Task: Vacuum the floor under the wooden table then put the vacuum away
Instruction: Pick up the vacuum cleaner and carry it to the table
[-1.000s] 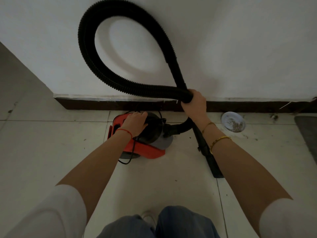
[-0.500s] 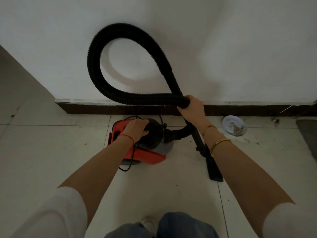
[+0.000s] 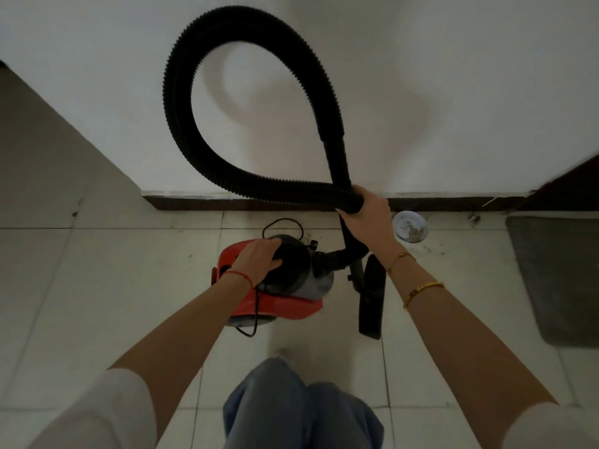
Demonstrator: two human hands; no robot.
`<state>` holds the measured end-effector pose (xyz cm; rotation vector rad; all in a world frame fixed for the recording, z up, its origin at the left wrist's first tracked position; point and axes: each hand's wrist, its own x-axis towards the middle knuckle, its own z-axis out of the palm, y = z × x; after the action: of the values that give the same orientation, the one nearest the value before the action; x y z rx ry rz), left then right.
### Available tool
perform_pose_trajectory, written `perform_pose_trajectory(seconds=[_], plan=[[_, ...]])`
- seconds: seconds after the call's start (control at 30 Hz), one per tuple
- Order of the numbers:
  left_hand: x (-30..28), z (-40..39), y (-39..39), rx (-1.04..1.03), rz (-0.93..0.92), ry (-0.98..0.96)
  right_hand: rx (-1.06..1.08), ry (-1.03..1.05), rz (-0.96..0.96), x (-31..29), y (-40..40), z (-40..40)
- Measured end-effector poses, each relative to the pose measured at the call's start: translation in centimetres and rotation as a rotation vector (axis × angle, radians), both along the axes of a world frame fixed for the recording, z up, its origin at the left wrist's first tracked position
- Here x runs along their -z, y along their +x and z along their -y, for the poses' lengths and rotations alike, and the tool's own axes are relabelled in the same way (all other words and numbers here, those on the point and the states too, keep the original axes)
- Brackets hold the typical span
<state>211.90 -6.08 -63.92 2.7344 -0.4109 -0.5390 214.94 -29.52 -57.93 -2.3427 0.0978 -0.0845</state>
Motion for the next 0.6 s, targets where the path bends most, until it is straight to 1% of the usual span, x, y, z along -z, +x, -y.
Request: perform_pose_trajectory(seconds=[0.07, 0.23, 0.37, 0.47, 0.6], plan=[[-5.1, 0.1, -1.3, 0.005, 0.004, -0.025, 0.002, -0.002, 0.000, -5.3, -1.6, 0.1], [-18.4, 0.5, -3.9, 0.042, 0.004, -0.003, 0.024, -0.030, 0.018, -18.9, -5.1, 0.4], [-28.1, 0.7, -5.3, 0.067, 0.015, -0.018, 0.038, 0.001, 0.032, -28.6, -7.4, 0.8], [-34.3, 0.8, -5.8, 0.096, 0.022, -0.019, 0.057, 0.012, 0.046, -34.6, -8.5, 1.1], [-40.4, 1.0, -6.5, 0.118, 0.026, -0.037, 0.092, 0.024, 0.066, -40.3, -9.9, 1.6]])
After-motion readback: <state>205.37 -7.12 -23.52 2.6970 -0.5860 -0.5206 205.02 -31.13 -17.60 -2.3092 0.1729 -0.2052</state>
